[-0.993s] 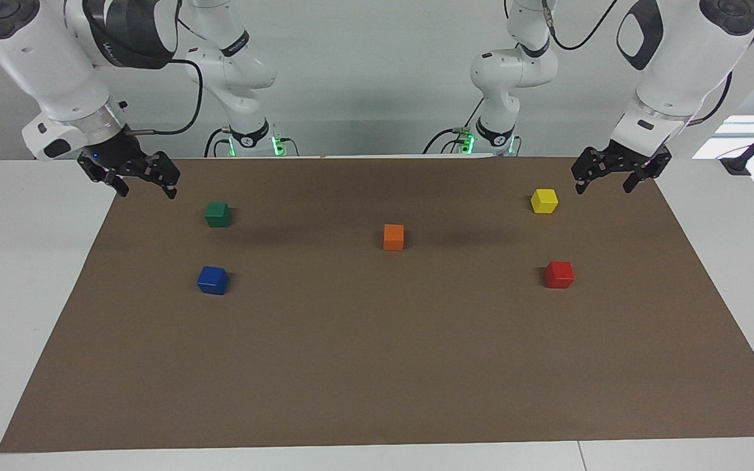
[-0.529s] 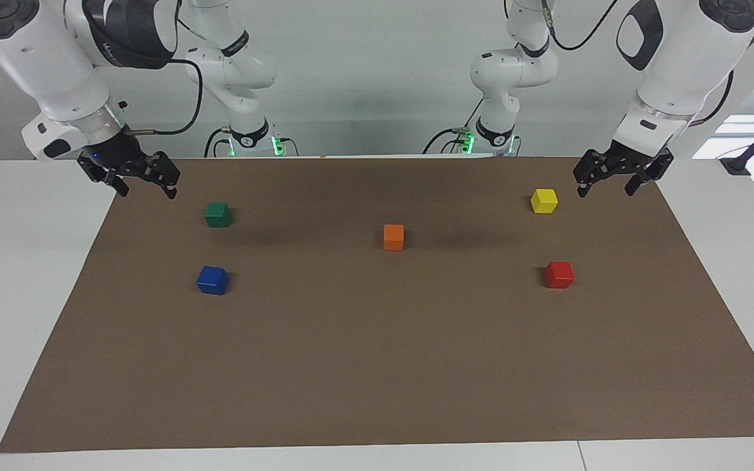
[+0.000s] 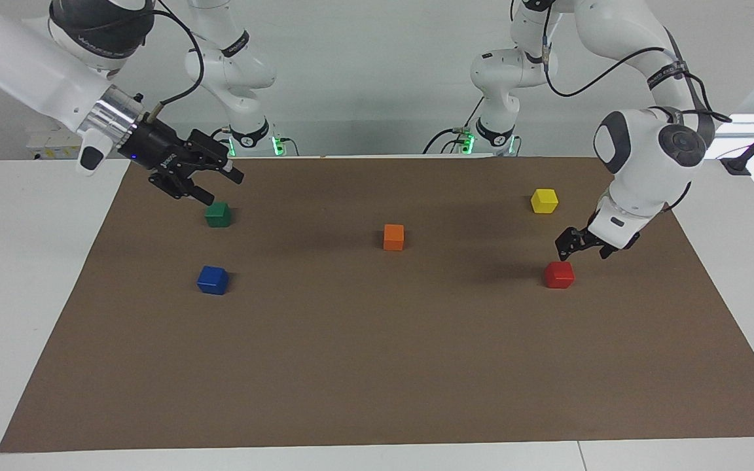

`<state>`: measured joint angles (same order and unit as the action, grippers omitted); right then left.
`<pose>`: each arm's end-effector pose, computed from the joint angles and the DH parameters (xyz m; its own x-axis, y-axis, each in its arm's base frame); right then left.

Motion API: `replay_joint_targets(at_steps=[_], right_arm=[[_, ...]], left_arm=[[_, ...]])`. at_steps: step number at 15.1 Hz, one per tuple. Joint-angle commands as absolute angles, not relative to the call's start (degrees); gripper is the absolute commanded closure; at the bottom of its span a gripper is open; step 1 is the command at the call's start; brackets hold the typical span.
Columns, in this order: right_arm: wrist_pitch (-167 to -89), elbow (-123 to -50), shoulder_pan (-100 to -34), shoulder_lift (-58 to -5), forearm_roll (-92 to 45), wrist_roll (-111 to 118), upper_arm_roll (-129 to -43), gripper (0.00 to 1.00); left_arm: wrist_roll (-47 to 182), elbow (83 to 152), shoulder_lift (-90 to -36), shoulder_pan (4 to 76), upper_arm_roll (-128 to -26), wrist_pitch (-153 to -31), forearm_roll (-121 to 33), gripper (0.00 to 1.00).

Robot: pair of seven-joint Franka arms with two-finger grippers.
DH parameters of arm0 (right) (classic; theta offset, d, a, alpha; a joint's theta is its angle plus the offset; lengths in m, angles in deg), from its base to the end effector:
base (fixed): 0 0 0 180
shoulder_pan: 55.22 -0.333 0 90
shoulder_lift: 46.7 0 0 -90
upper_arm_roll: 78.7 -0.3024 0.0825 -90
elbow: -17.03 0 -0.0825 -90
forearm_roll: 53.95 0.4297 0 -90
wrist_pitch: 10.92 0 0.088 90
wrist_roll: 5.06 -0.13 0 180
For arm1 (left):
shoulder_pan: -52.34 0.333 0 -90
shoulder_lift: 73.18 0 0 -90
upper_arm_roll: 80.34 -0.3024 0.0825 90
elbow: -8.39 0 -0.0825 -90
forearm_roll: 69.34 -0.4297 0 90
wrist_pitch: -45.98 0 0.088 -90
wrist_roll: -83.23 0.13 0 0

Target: Transfer red block to right arm and stack on blue block

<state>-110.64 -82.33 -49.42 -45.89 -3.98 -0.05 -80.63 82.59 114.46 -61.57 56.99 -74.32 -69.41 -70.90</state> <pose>0.6228 0.0447 0.5487 0.9902 -0.1398 -0.0011 -0.0922 -0.6469 -0.7570 0.6431 -0.0114 0.3533 0.9990 -0.0231 -0.0387 -0.0232 -0.9997 -0.0035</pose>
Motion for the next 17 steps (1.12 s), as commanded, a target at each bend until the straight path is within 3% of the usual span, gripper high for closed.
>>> replay_joint_targets(at_steps=[1, 5, 12, 16, 17], right_arm=[[-113.05, -86.85, -50.64, -45.83, 7.97, 1.97, -80.89, 0.0], [-112.88, -92.56, -52.4, -44.25, 26.35, 8.29, -81.07, 0.0], [-108.93, -95.3, -56.18, -37.14, 37.36, 22.85, -81.16, 0.0], [-97.6, -96.0, -57.93, -27.81, 50.18, 35.36, -81.24, 0.0], [-96.28, -96.0, -58.81, -27.37, 53.68, 35.37, -81.33, 0.0]], left_arm=[[84.1, 120.88, -63.95, 58.76, -74.1, -74.69, -70.92, 0.0], [84.37, 122.12, -61.15, 58.67, -73.93, -78.04, -70.83, 0.0], [84.63, 121.95, -57.27, 57.18, -74.02, -80.85, -70.48, 0.0], [84.54, 122.12, -56.48, 57.18, -74.02, -82.43, -70.48, 0.0], [84.46, 122.21, -56.48, 57.09, -73.93, -82.17, -70.48, 0.09]])
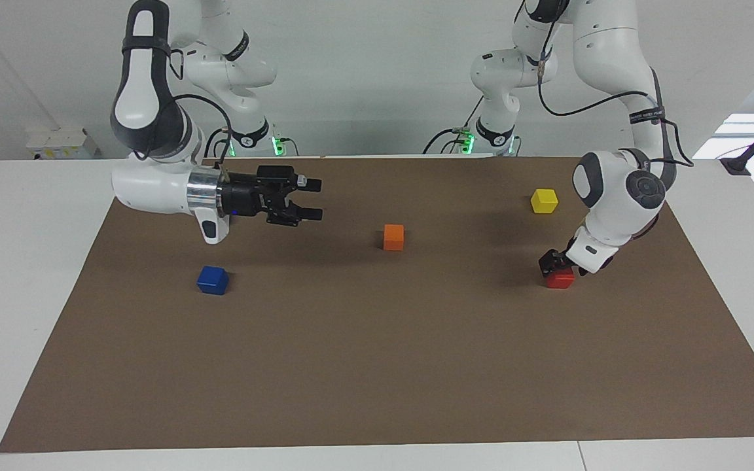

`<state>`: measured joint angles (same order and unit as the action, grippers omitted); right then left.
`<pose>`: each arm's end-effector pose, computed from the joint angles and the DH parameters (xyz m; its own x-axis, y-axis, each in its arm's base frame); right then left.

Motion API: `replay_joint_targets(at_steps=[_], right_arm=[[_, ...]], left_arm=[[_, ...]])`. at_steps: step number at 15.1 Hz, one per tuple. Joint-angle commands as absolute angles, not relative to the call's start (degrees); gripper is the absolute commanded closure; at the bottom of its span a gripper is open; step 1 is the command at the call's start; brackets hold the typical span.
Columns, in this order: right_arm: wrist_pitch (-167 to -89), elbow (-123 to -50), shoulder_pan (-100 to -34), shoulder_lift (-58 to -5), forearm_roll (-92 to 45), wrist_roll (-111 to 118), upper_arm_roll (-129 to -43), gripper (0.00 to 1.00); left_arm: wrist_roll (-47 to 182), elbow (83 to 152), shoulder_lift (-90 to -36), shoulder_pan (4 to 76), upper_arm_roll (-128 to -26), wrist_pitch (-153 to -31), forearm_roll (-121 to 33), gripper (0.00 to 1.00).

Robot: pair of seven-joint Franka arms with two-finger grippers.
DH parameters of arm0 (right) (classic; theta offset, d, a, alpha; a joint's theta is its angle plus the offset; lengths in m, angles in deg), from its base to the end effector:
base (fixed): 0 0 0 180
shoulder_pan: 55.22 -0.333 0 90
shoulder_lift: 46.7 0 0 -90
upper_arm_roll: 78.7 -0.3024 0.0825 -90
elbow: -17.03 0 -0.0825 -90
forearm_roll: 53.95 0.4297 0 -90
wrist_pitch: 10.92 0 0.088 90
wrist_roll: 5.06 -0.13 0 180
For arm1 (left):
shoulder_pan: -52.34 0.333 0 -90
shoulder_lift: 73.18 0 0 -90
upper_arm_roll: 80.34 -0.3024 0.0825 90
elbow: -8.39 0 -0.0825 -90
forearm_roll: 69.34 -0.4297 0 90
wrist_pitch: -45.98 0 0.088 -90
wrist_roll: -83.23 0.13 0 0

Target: Transfer red block to right arm and stack on blue block

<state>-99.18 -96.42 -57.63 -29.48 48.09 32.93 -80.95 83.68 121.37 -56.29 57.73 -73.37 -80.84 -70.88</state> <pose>0.6175 0.1792 0.3478 0.9982 -0.0251 -0.0540 -0.0482 0.1909 -0.9804 0.6304 -0.0155 0.2531 0.9976 -0.0481 -0.0506 -0.0474 -0.9988 0.0150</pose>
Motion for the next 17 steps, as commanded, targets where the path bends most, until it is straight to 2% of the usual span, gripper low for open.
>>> replay_joint_targets(at_steps=[1, 3, 6, 8, 13, 17], right_arm=[[-94.7, -96.0, -60.73, -26.49, 57.72, 35.98, -81.33, 0.0], [-91.71, -95.21, -63.55, -24.04, 64.85, 37.83, -81.33, 0.0], [-86.63, -95.12, -65.84, -22.19, 69.43, 38.18, -81.42, 0.0], [-83.52, -95.12, -68.39, -20.16, 72.34, 40.98, -81.33, 0.0], [-86.16, -95.12, -69.01, -19.98, 71.91, 41.08, -81.33, 0.0], [-86.68, -95.21, -69.98, -19.72, 71.91, 41.78, -81.33, 0.0]], left_arm=[[84.46, 122.3, -56.56, 57.0, -73.93, -82.08, -70.48, 0.36], [84.54, 122.56, -56.57, 57.0, -73.93, -82.08, -70.48, 1.0], [83.67, 121.6, -56.65, 57.0, -73.84, -79.11, -69.0, 1.0], [80.09, 116.44, -57.44, 57.0, -74.1, -69.74, -61.2, 1.0], [65.85, 107.02, -63.23, 56.91, -72.44, -47.66, -57.41, 1.0], [46.36, 107.09, -70.7, 56.83, -72.17, -40.52, -47.48, 1.0]])
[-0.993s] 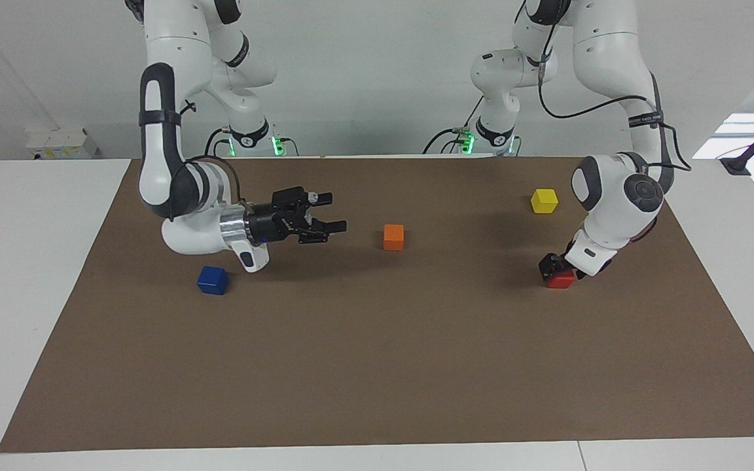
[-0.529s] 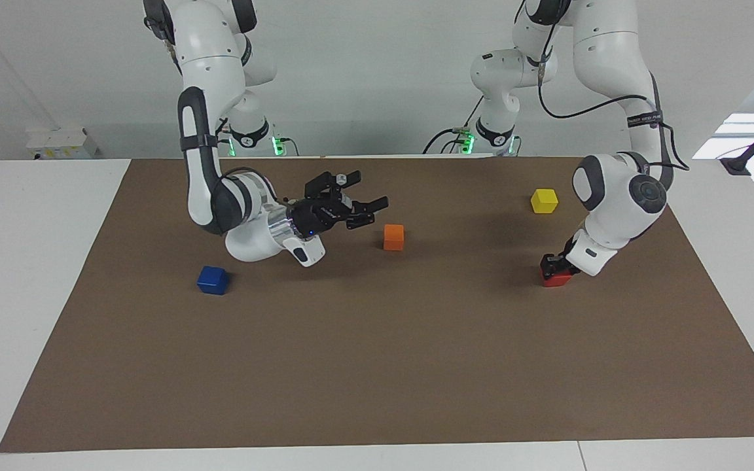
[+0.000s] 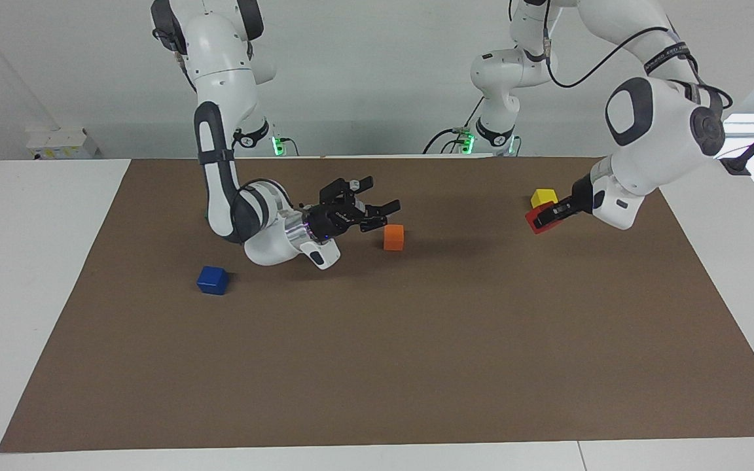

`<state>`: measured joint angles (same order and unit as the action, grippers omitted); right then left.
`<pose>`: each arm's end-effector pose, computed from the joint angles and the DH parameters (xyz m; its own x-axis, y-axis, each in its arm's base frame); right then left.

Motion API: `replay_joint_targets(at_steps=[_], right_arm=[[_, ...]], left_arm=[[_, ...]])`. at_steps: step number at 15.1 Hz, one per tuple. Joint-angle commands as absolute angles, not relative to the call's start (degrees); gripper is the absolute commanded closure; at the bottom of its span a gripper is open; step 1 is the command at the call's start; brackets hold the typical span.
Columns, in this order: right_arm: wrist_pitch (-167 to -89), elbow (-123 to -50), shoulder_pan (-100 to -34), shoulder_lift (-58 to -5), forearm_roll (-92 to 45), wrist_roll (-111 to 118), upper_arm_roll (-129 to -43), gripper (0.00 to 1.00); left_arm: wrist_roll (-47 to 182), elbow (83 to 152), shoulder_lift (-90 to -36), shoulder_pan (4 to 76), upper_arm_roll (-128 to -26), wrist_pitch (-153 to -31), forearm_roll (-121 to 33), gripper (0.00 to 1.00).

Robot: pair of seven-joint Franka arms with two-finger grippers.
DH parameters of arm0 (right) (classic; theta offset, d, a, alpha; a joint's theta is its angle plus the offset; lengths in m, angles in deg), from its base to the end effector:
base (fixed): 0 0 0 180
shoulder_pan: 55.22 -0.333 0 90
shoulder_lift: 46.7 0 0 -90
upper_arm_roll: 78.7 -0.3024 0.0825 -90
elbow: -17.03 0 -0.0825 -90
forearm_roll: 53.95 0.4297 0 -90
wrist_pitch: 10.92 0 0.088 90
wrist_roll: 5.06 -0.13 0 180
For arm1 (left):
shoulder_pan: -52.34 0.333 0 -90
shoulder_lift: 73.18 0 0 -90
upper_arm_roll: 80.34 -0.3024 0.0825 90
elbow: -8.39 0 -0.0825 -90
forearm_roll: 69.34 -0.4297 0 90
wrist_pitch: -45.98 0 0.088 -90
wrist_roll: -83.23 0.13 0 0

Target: Transfer red block to right arm and stack on blue block

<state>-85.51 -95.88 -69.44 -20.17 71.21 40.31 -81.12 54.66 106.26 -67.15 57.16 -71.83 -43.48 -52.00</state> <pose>0.5880 0.3000 0.3139 0.9971 0.0265 -0.0708 -0.0731 0.5774 -0.8132 0.6013 -0.0754 0.4611 0.8436 0.3956 -0.3631 0.4716 -0.8692 0.1487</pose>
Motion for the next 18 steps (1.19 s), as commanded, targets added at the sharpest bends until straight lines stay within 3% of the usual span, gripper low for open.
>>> replay_joint_targets(at_steps=[1, 4, 11, 15, 18], right_arm=[[-87.03, -95.21, -70.16, -19.72, 71.91, 42.05, -81.33, 0.0], [-87.82, -95.21, -71.3, -19.72, 72.26, 42.66, -81.33, 0.0], [-88.18, -95.21, -71.3, -19.72, 72.35, 43.37, -81.33, 0.0], [-88.35, -95.12, -71.3, -19.72, 72.44, 43.37, -81.33, 0.0], [-88.88, -95.03, -71.3, -19.72, 72.44, 43.37, -81.33, 0.0]], left_arm=[[42.22, 107.09, -72.46, 56.48, -71.13, -39.72, -45.37, 1.0], [26.42, 106.92, -75.72, 54.72, -68.49, -39.36, -39.66, 1.0], [-5.33, 108.06, -75.99, 52.09, -65.67, -52.0, -25.75, 1.0], [-16.88, 114.02, -77.92, 50.59, -65.58, -64.74, -18.66, 1.0], [-16.44, 117.54, -79.5, 49.28, -65.49, -66.69, -16.96, 1.0]])
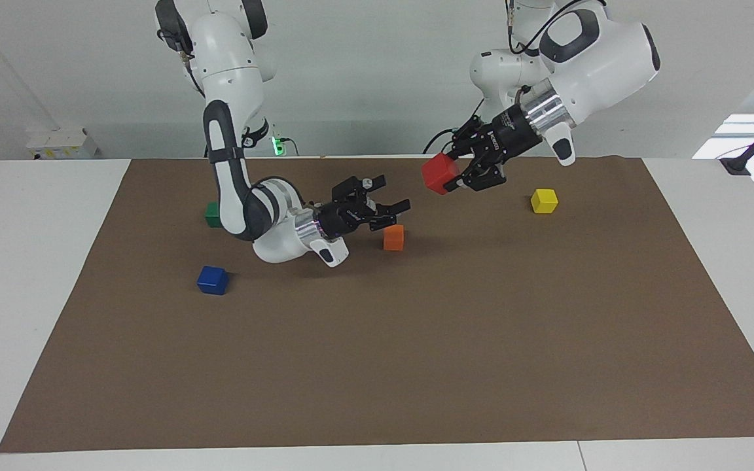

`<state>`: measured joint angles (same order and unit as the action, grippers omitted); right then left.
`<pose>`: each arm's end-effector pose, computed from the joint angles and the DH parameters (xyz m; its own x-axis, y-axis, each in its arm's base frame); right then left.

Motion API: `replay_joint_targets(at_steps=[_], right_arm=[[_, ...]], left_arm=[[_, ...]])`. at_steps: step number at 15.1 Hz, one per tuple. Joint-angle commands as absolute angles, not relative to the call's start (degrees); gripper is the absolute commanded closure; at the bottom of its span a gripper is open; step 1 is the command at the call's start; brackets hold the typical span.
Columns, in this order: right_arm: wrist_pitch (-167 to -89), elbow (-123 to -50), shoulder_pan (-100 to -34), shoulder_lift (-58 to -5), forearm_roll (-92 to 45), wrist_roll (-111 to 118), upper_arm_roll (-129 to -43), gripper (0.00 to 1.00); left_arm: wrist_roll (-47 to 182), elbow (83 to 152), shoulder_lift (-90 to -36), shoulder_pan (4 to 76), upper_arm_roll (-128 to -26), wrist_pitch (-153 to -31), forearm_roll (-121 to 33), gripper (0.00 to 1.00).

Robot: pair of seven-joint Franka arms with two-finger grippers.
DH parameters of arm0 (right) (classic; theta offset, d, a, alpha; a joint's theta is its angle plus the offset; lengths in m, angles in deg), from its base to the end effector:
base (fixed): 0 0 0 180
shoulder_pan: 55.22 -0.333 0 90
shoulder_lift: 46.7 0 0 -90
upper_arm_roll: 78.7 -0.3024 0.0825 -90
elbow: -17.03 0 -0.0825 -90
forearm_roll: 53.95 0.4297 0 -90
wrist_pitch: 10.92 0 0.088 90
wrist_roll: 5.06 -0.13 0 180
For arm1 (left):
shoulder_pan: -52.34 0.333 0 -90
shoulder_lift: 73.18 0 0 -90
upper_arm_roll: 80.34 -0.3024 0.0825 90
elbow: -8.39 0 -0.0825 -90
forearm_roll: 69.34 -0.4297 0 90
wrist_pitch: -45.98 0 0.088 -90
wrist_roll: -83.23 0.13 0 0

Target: Transfer red block to right arm and stack on blue block

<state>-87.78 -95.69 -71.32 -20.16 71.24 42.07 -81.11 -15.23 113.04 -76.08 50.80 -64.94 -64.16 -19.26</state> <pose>0.5820 0.3186 0.3100 0.9981 0.0187 -0.0581 -0.0588 0.5534 -0.8308 0.5696 -0.2499 0.5468 -0.1085 0.6663 -0.7378 0.9941 0.0705 -0.0825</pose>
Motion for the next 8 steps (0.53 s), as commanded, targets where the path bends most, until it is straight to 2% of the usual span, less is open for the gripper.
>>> replay_joint_targets(at_steps=[1, 4, 8], right_arm=[[-88.97, -95.03, -71.39, -19.72, 72.44, 43.37, -81.33, 0.0], [-89.14, -95.03, -71.39, -19.72, 72.44, 43.37, -81.33, 0.0], [-89.67, -95.03, -71.47, -19.72, 72.44, 43.37, -81.33, 0.0]], left_arm=[[-16.35, 119.29, -80.2, 48.31, -65.4, -69.4, -15.74, 1.0], [-14.95, 123.78, -82.05, 44.27, -65.4, -76.09, -12.57, 1.0], [-6.98, 126.42, -83.19, 42.32, -65.49, -78.56, -8.97, 1.0]])
